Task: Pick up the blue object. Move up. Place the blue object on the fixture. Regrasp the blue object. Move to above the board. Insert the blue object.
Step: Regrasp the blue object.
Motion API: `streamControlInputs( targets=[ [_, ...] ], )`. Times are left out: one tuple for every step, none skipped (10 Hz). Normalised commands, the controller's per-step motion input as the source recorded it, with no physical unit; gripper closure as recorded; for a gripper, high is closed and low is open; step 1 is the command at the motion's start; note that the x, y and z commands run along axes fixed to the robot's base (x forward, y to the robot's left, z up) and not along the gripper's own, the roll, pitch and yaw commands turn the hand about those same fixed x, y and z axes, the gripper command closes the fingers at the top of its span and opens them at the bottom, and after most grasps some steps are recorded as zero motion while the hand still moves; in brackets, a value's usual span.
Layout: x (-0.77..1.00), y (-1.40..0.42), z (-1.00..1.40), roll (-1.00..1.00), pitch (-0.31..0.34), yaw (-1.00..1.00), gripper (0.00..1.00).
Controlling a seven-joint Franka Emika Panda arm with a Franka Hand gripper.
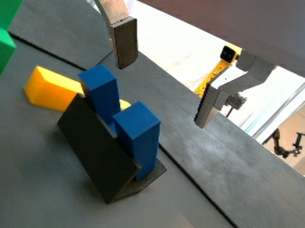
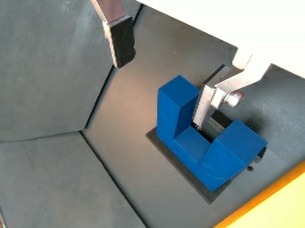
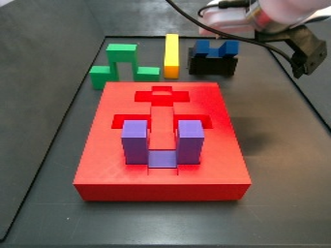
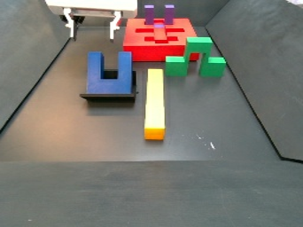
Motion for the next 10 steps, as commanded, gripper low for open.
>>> streamControlInputs(
  targets=[
    [0.00,0.00,-0.32,0.03,-0.006,0.17,0.00],
    [0.02,0.00,-0.34,0.11,0.000,0.16,0.00],
    [0.17,0.00,-0.43,0.04,0.111,0.01,0.00],
    [0.25,0.01,-0.42,0.00,0.149,0.00,0.00],
    [0.46,0.00,-0.34,0.00,0.277,-0.03,0.00],
    [0.57,0.00,-0.26,0.00,0.383,-0.08,0.00],
    [0.35,0.11,-0.16,-0.01,0.323,-0.07,0.00],
    [0.18,0.17,-0.01,-0.03,0.263,-0.07,0.00],
    [0.20,0.17,0.00,0.00,0.260,-0.07,0.00],
    [0.20,0.16,0.00,-0.01,0.211,-0.01,0.00]
  ],
)
